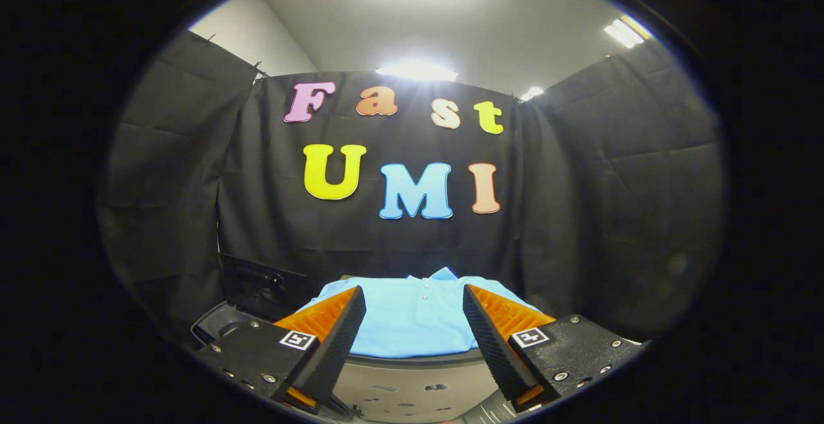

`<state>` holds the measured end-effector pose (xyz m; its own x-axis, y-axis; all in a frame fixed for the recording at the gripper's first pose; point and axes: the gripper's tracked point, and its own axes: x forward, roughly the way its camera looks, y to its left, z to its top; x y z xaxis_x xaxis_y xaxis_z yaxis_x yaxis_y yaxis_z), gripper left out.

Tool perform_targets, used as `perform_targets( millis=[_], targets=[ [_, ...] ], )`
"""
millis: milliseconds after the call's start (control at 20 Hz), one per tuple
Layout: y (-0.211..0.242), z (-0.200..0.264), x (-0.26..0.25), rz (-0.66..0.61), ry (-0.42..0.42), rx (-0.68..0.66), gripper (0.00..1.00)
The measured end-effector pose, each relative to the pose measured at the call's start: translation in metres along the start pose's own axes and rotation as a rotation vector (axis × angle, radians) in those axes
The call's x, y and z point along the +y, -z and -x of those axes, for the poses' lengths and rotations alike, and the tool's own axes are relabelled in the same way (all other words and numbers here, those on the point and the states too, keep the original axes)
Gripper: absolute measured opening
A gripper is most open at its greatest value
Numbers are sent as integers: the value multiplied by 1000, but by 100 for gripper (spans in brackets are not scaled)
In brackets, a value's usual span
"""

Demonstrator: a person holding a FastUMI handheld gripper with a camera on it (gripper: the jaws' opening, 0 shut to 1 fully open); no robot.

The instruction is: Put the clothes into the washing machine and then close the washing machine lid.

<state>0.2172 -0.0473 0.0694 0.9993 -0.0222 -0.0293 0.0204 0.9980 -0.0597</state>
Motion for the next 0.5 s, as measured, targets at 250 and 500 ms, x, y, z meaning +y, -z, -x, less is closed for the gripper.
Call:
perform_targets(
  millis=[250, 500],
  targets=[
    [5, -44, -8, -4, -8, 42, 95],
    [18, -86, -16, 8, -15, 109, 95]
  ],
)
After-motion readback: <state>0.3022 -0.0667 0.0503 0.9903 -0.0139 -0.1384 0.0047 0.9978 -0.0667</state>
